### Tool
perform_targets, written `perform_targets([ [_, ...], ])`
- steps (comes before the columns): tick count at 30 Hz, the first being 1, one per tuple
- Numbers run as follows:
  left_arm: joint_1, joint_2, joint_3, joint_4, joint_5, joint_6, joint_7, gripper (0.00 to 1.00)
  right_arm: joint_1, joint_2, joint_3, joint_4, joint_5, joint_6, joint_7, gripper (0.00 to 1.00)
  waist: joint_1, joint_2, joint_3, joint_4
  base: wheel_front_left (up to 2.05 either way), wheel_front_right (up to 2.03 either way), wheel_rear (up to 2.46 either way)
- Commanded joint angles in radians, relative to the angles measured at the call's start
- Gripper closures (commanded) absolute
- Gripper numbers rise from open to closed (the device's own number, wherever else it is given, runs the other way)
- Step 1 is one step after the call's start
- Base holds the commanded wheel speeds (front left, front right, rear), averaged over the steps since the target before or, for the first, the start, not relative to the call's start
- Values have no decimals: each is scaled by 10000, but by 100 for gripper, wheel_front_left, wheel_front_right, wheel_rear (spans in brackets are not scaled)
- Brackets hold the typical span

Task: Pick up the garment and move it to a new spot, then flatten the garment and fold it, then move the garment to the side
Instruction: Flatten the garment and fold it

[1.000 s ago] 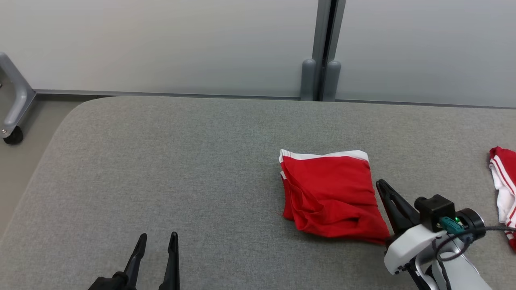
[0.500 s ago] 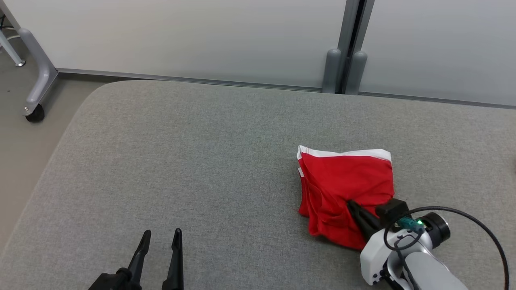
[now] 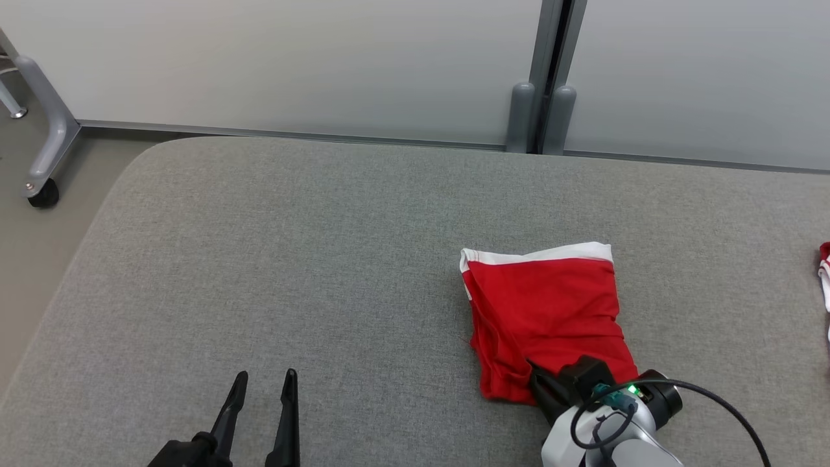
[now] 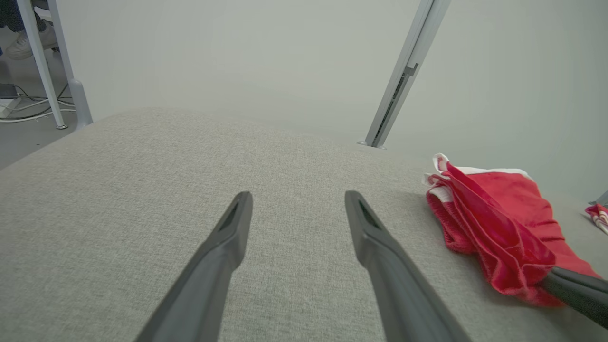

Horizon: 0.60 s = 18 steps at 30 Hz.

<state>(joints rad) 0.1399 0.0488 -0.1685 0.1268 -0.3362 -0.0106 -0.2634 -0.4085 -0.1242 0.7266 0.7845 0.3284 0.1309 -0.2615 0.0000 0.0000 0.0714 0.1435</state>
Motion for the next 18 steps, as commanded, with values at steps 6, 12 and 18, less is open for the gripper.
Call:
perform_targets([
  [6,-5,38,24,65,-19,46,-12,0,96,75,656,-343,242,-3,-47,100,0,0,-153,-30,0,0,0],
  [12,109,37,40,85,38,25,-11,0,387,203,904,-585,348,-3,-48,100,0,0,-318,-114,0,0,0],
  [18,237,40,102,121,16,51,-12,0,674,364,1376,-616,579,-3,-48,100,0,0,-577,-264,0,0,0],
])
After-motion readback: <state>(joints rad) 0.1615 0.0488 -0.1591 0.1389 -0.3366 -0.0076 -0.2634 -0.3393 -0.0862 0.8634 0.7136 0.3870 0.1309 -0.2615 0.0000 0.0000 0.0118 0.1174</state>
